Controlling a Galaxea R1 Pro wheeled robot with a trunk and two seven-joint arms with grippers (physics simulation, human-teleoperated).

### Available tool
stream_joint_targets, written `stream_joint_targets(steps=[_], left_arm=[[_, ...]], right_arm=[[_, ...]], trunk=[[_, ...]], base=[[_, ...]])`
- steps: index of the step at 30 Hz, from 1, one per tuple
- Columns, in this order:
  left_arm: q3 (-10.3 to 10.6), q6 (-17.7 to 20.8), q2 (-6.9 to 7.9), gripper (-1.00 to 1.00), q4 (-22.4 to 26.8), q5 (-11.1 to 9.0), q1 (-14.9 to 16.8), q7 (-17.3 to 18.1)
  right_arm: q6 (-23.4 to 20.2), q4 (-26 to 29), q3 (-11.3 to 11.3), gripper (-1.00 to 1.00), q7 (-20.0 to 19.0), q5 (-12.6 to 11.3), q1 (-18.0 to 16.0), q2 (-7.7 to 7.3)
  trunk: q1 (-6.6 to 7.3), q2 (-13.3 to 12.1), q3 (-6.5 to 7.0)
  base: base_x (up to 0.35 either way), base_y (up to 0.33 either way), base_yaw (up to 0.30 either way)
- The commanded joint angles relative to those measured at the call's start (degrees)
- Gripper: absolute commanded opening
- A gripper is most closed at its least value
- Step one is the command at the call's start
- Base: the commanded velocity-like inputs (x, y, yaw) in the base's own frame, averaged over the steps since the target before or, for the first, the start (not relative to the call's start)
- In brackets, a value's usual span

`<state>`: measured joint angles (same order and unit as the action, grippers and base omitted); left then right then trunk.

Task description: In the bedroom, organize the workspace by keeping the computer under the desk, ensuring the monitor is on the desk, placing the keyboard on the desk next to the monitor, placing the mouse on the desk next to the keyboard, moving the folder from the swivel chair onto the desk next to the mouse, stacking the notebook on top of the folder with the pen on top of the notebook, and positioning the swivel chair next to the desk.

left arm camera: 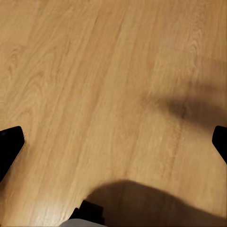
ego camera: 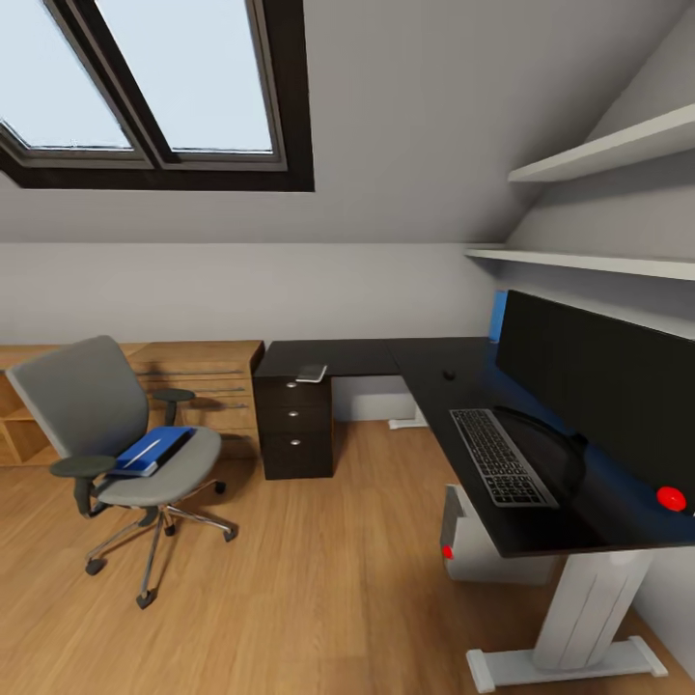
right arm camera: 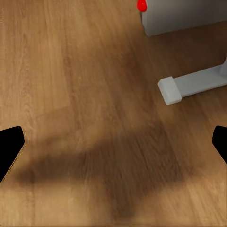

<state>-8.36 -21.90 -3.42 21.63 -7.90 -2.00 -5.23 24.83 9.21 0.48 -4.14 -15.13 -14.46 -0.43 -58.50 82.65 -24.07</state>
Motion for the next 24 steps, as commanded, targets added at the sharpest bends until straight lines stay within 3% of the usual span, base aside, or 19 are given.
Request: stream_joint_targets(steps=[1, 14, 19, 22, 24], left_arm=[[0.12, -0.07, -0.01, 1.00, 0.08, -0.46, 0.00, -0.04], [0.32, -0.04, -0.01, 1.00, 0.08, -0.45, -0.02, -0.04], [0.35, 0.03, 0.04, 1.00, 0.08, -0.49, -0.02, -0.05], [0.29, 0.29, 0.14, 1.00, 0.08, -0.54, -0.02, -0.11], [0.28, 0.37, 0.12, 1.00, 0.05, -0.55, -0.02, -0.12]], right_arm=[[0.22, -0.07, 0.05, 1.00, -0.43, -0.63, -0.04, 0.02], [0.30, 0.19, 0.10, 1.00, -0.43, -0.78, -0.04, 0.10], [0.30, 0.22, 0.06, 1.00, -0.43, -0.78, -0.04, 0.09], [2.47, 0.08, 0.05, 1.00, -0.10, -0.58, -0.04, 1.74], [3.17, 0.01, 0.05, 1.00, -0.05, -0.56, -0.04, 1.83]], trunk=[[-0.01, 0.03, -0.05], [-0.01, 0.03, -0.05], [1.09, -1.98, 0.85], [1.75, -3.18, 1.39], [2.19, -3.98, 1.75]], base=[[0.089, 0.266, 0.000], [0.029, 0.074, 0.000], [0.001, 0.002, 0.000], [0.000, 0.000, 0.084], [0.000, 0.000, 0.229]])
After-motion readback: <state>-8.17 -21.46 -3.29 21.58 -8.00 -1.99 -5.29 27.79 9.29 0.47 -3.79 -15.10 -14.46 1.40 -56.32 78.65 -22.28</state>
